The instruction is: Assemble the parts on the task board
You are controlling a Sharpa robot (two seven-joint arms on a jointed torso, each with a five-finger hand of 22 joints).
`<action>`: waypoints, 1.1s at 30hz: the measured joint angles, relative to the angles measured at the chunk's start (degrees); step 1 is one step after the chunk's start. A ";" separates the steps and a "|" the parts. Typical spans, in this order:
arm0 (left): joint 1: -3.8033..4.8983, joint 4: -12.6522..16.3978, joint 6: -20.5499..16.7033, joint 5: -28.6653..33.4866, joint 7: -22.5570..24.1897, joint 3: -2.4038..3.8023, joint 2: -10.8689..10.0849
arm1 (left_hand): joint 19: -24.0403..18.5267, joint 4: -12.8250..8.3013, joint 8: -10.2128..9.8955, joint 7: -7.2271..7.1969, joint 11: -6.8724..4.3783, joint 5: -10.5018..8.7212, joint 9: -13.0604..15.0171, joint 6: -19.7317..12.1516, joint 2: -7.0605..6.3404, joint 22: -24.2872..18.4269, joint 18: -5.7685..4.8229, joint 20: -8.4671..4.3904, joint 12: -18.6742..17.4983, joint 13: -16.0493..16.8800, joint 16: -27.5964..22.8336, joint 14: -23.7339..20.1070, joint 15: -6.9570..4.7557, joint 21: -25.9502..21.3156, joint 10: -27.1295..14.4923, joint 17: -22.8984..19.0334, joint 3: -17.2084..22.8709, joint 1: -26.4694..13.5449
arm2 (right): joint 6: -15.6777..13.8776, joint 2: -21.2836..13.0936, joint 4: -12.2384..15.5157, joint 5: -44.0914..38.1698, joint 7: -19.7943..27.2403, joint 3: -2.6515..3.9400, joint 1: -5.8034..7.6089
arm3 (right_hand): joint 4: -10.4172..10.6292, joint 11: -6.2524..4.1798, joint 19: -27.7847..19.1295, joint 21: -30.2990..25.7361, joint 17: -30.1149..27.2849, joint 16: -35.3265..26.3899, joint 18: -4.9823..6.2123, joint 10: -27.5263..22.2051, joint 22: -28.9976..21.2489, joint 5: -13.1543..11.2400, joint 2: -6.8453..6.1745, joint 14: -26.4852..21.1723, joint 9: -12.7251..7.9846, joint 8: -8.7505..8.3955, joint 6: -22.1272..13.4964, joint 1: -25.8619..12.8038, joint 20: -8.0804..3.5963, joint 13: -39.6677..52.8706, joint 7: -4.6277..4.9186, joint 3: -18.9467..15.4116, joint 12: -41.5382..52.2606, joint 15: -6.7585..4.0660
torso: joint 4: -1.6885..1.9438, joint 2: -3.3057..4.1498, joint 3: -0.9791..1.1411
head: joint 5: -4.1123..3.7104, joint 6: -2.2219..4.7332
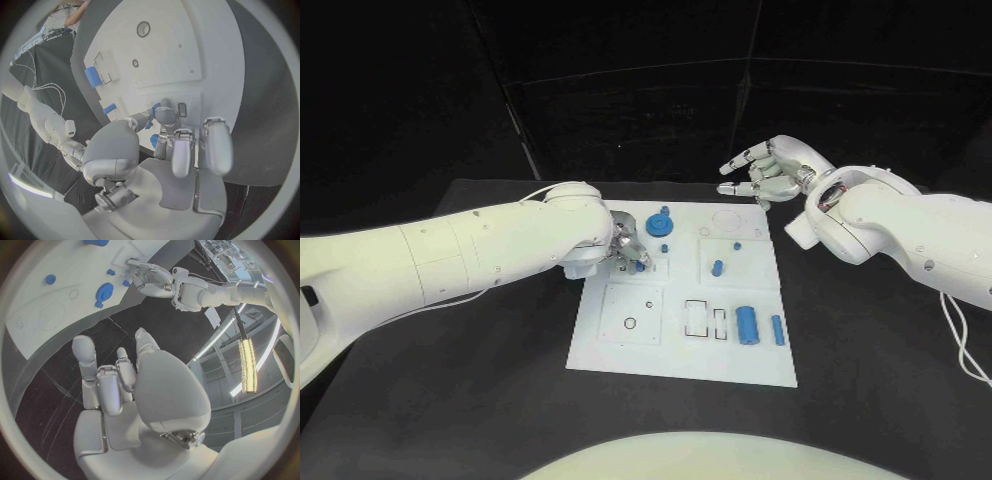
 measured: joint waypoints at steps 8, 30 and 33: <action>-0.03 -0.30 0.03 0.03 0.00 -0.01 0.08 | 0.00 0.71 -0.12 -0.09 0.00 0.02 -0.38 0.51 -0.24 0.14 0.00 0.00 0.00 -0.11 0.00 0.00 0.00 0.00 0.00 0.00 -1.35 -0.99 | 0.02 0.05 -0.06 0.00 0.00 0.00 0.00 | 0.00 0.00 0.00 0.00 -0.01 0.00 0.00 0.00 -0.01 0.00 0.00 0.00 0.00 0.00 0.00 0.00 0.00 0.00 0.00 0.00 0.00 0.00 | 0.00 0.00 -0.01 | -0.03 -0.05; -0.13 -0.05 -0.66 0.11 0.00 -0.04 -0.90 | -0.01 5.80 -0.70 -0.28 -0.01 -0.21 -1.24 1.12 -3.45 0.24 0.00 -0.41 0.44 -0.59 0.00 -0.01 -0.40 0.19 0.40 0.00 -20.23 -3.19 | 0.04 0.11 -0.28 0.00 0.03 0.00 -0.01 | -0.16 0.00 -0.20 -0.35 -0.02 -0.22 0.00 0.00 -0.84 0.00 0.22 0.00 0.00 0.00 0.00 -0.22 -0.20 -0.47 0.00 -0.16 0.00 0.00 | 0.00 0.00 -0.05 | -0.19 -0.01; 0.04 0.33 -1.10 0.11 0.00 0.07 -1.36 | -0.01 6.22 -0.79 -0.24 -0.05 -0.21 -1.26 1.08 -3.52 -0.52 0.00 -0.41 0.45 -0.64 0.00 -0.01 -0.40 -0.37 0.32 0.00 -21.92 -2.92 | 0.03 0.18 -0.37 0.00 0.05 0.00 -0.01 | -0.32 0.00 -0.21 -0.60 -0.02 -0.22 0.01 0.00 -1.10 0.00 0.22 0.00 0.00 0.00 0.00 -0.22 -0.21 -0.60 0.00 -0.32 -0.36 0.00 | 0.01 -0.03 -0.04 | -0.20 0.07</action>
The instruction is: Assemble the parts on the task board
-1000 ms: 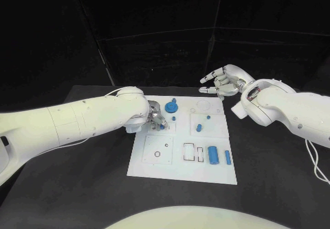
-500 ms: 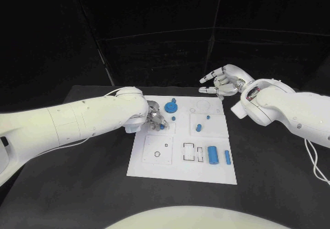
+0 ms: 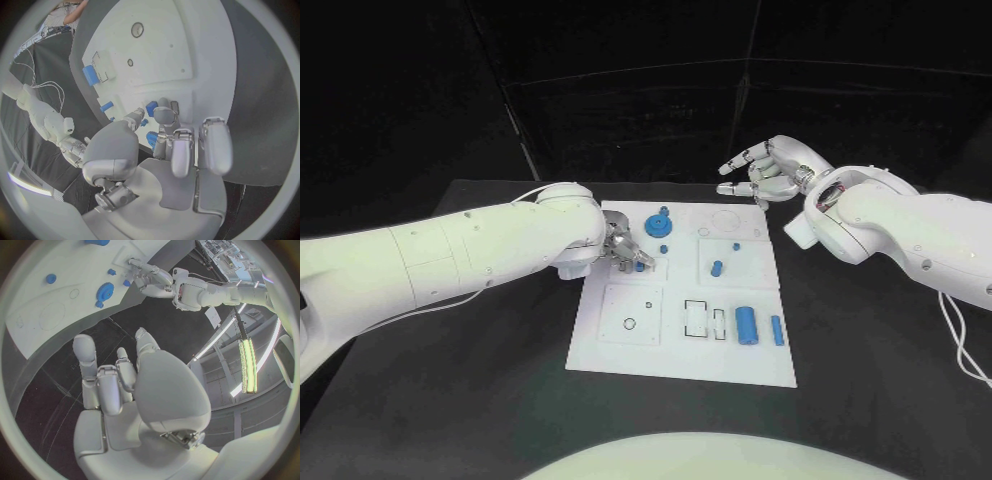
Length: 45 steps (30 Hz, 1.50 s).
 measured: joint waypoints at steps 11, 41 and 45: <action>1.73 1.79 -1.20 0.02 -0.01 4.14 -1.66 | 0.00 1.51 0.00 0.77 0.68 -0.07 0.09 -2.24 -0.56 -1.67 0.00 0.00 -0.34 -1.93 0.00 0.00 0.00 -1.45 -2.21 0.00 -6.23 2.67 | -0.03 0.18 -0.62 0.00 0.08 0.00 0.00 | 0.15 0.00 0.00 -0.23 -0.01 -0.26 0.00 0.00 -0.28 0.00 0.00 0.00 -0.06 0.00 0.00 0.00 0.00 -0.25 0.00 -0.15 -0.04 0.00 | 0.03 -0.03 0.03 | -0.14 0.70; 3.01 -23.02 8.82 0.03 2.16 4.95 7.49 | -0.72 0.95 -5.48 3.44 2.71 -0.40 -7.88 -6.31 1.72 -4.94 0.00 1.54 -5.40 -10.15 0.00 0.01 1.86 -4.65 -8.13 0.00 -14.49 14.12 | 0.02 0.91 -0.94 0.13 0.12 -0.01 0.00 | 0.00 0.00 0.00 -0.23 -0.01 -0.26 0.00 0.00 -0.27 0.00 0.00 0.00 -0.05 0.00 0.00 0.00 0.00 -0.23 0.00 -0.30 -0.04 0.00 | -0.24 0.26 -0.09 | 1.25 1.44; 2.44 -24.34 9.63 0.03 2.53 4.94 8.45 | -0.72 1.58 -5.48 3.42 2.71 -0.67 -8.31 -5.91 1.91 -4.81 0.01 1.54 -5.10 -10.21 0.00 0.01 1.86 -4.65 -8.13 0.00 -15.12 13.93 | 0.03 1.04 -0.97 0.13 0.12 -0.01 -0.01 | 0.00 0.00 0.00 -0.23 -0.01 -0.26 0.00 0.00 -0.26 0.00 0.00 0.00 -0.05 0.00 0.00 0.00 0.00 -0.23 0.00 -0.30 -0.04 0.00 | -0.27 0.26 -0.08 | 1.30 1.37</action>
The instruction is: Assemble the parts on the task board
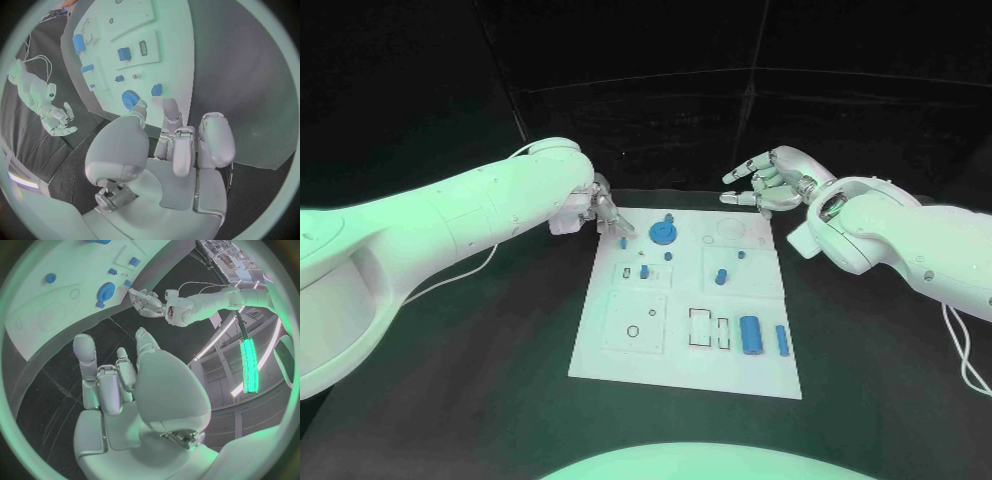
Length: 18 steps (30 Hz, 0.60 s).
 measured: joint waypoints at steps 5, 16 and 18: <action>-0.31 -0.77 0.74 0.00 0.33 0.00 0.54 | 0.00 0.23 0.00 0.01 0.00 0.00 -0.19 0.01 0.04 0.15 0.00 0.00 0.00 -0.06 0.00 0.00 0.00 0.00 0.00 0.00 -0.55 -0.04 | 0.01 0.12 -0.04 0.00 0.00 0.00 0.00 | 0.00 0.00 0.00 0.00 0.00 0.00 0.00 0.00 0.00 0.00 0.00 0.00 0.00 0.00 0.00 0.00 0.00 0.01 0.00 0.00 0.00 0.00 | 0.01 -0.01 0.04 | -0.06 -0.06; -0.55 -1.55 1.75 0.00 0.83 0.01 1.21 | 0.00 -0.10 0.00 -0.19 0.00 0.00 -0.78 0.64 1.53 0.49 0.00 0.00 0.22 -0.20 0.00 0.00 0.00 0.18 0.00 0.00 -1.19 1.44 | 0.07 0.36 -0.11 0.01 -0.01 0.00 0.00 | 0.00 0.00 0.00 0.00 0.00 0.00 0.00 0.00 -0.05 0.00 0.20 0.00 0.00 0.00 0.00 -0.20 0.00 0.02 0.00 0.00 0.00 0.00 | 0.08 -0.07 0.08 | -0.13 -0.15; -0.56 -1.74 1.96 0.00 0.88 0.02 1.30 | 0.00 -0.17 0.00 -0.39 0.00 0.00 -0.98 0.84 1.92 0.50 0.00 0.00 0.46 -0.20 0.00 0.00 0.00 0.18 0.00 0.00 -1.26 1.84 | 0.09 0.37 -0.12 0.01 -0.01 0.00 0.00 | 0.00 0.00 0.00 0.00 0.00 0.00 0.00 0.00 -0.05 0.00 0.24 0.00 0.00 0.00 0.00 -0.24 0.00 0.03 0.00 0.00 0.00 0.00 | 0.08 -0.07 0.08 | -0.13 -0.18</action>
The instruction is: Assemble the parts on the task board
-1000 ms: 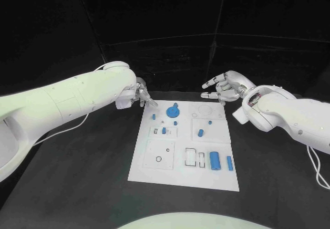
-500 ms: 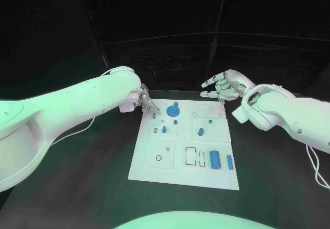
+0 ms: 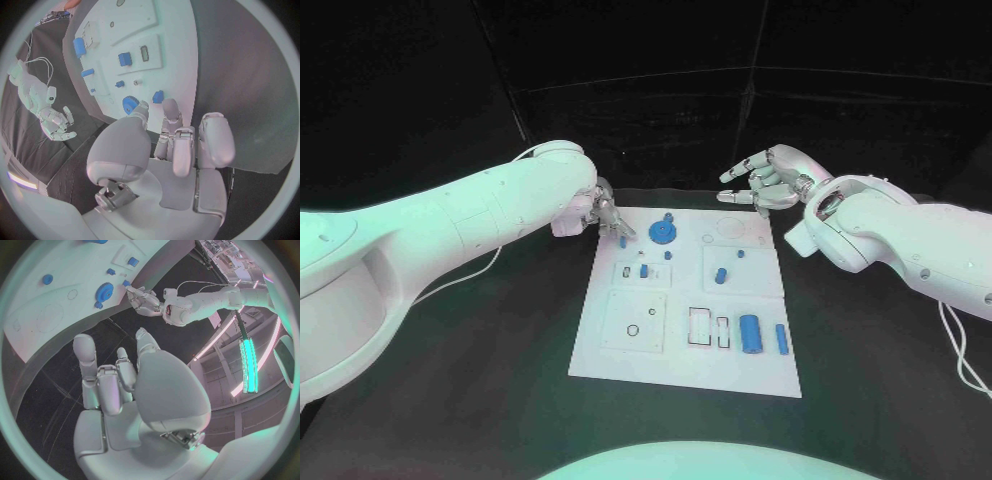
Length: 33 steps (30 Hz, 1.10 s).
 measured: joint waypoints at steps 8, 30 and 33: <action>-0.09 -0.60 0.74 0.00 0.15 0.00 0.30 | 0.00 -0.80 0.00 -0.01 0.00 0.00 -0.70 0.46 1.74 0.32 0.00 0.00 0.02 -0.39 0.00 0.00 0.00 0.21 0.00 0.00 -0.15 2.33 | 0.06 0.06 -0.02 0.00 0.00 0.00 0.00 | 0.00 0.00 0.00 0.00 0.00 0.00 0.00 0.00 0.00 0.00 0.00 0.00 0.00 0.00 0.00 0.00 0.00 0.00 0.00 0.00 0.00 0.00 | 0.02 0.00 0.00 | -0.03 -0.12; -0.25 -1.11 1.80 0.00 0.53 0.00 0.89 | 0.00 -1.35 0.21 -0.22 0.00 0.00 -1.02 1.02 2.49 0.65 0.00 0.00 0.24 -0.45 0.00 0.00 0.00 0.49 0.00 0.00 0.10 3.60 | 0.28 0.28 -0.07 0.01 0.02 0.00 0.00 | 0.00 0.00 0.00 0.00 0.00 0.00 0.00 0.00 0.01 0.00 -0.01 0.00 -0.04 0.00 0.00 0.01 0.00 0.07 0.00 0.00 0.00 0.00 | 0.05 -0.02 0.03 | -0.14 -0.36; -0.25 -1.13 1.80 0.00 0.58 0.00 0.90 | 0.00 -1.59 0.21 -0.02 0.00 0.00 -1.14 1.22 2.68 0.73 0.00 0.00 0.24 -0.49 0.00 0.00 0.00 0.49 0.00 0.00 0.33 3.79 | 0.31 0.30 -0.07 0.01 0.02 0.00 0.00 | 0.00 0.00 0.00 0.00 0.00 0.00 0.00 0.00 0.01 0.00 -0.01 0.00 -0.04 0.00 0.00 0.01 0.00 0.07 0.00 0.00 0.00 0.00 | 0.05 -0.02 0.03 | -0.14 -0.40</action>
